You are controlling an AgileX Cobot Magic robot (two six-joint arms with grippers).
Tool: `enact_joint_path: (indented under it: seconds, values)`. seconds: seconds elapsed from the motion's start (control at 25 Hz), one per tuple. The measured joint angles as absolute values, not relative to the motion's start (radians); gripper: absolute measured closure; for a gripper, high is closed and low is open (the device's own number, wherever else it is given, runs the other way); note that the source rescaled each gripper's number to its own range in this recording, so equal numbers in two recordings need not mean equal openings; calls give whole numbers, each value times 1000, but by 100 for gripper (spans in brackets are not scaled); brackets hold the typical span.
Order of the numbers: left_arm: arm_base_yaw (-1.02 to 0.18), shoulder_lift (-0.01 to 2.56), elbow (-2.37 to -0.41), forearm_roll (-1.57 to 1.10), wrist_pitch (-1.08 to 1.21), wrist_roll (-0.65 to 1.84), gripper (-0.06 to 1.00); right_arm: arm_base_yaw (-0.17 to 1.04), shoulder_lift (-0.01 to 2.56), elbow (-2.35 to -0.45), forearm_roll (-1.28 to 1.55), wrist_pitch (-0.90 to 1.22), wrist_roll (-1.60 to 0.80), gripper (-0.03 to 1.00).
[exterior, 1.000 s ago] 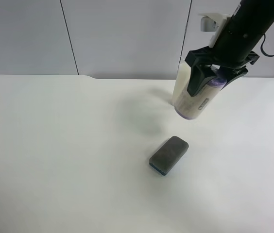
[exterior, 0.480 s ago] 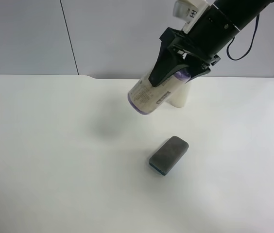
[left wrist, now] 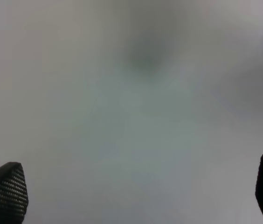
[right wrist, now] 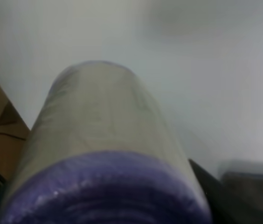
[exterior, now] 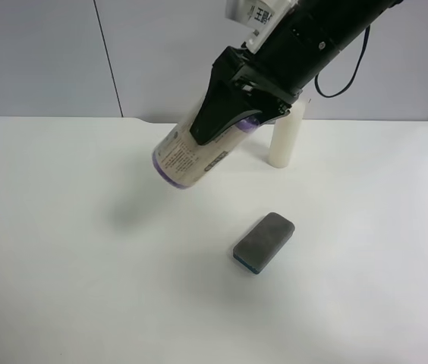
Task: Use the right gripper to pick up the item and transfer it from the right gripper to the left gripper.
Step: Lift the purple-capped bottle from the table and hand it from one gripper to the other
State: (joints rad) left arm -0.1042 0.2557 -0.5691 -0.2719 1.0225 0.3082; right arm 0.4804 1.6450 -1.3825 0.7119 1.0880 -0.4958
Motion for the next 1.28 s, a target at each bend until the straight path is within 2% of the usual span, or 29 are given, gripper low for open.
enact_joint_path:
  seconds: [0.28,0.32,0.56,0.92,1.08,1.28]
  values:
    - [-295,387,-643,-244,1003,354,-6,551,1645,-1383,709,1050,-496,97]
    - [-357,428,-664,-217,1003,356,-6,560,1645,-1383,710,1049,-496,97]
    - [-539,563,-720,-126,995,357,-6,620,1645,-1383,736,1002,-477,97]
    - [-780,789,-784,-7,890,341,-6,709,1645,-1383,777,925,-450,97]
    - [-842,879,-821,29,854,324,-6,719,1645,-1383,779,924,-430,97]
    - [-861,963,-854,36,785,319,-6,719,1645,-1383,791,923,-416,97]
